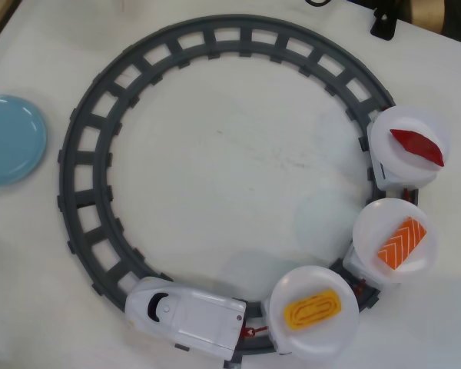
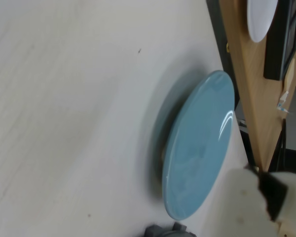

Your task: Pick up the sushi from the Shinkansen and put it on the blue dish

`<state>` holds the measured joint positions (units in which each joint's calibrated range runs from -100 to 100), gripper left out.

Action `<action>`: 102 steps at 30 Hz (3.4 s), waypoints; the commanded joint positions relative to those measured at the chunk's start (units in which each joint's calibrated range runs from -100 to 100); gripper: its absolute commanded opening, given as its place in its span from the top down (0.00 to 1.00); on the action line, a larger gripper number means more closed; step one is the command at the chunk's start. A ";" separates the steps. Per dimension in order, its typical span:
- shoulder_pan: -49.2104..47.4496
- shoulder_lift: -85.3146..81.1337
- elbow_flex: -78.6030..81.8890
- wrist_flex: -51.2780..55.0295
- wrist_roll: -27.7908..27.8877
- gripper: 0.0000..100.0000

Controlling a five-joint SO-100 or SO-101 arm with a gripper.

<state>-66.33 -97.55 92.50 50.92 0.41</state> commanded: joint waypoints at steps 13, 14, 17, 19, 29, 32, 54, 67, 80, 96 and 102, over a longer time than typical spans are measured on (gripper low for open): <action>3.83 -0.54 -0.88 0.16 0.16 0.97; 3.83 -0.54 -0.88 0.16 0.16 0.97; 4.09 -0.54 -0.88 0.16 0.16 0.97; 4.27 -0.54 -0.97 0.07 0.16 0.97; 4.62 -0.46 -3.50 -0.10 0.16 0.97; 9.55 0.71 -10.71 0.84 0.11 0.97; 39.13 53.88 -67.61 29.80 7.22 0.96; 61.40 54.46 -63.10 29.88 12.56 0.86; 69.76 62.51 -63.82 31.41 15.17 0.75; 72.75 67.98 -63.46 28.52 17.42 0.74; 76.19 68.06 -63.01 27.42 19.57 0.71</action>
<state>8.21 -29.57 30.28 78.99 19.19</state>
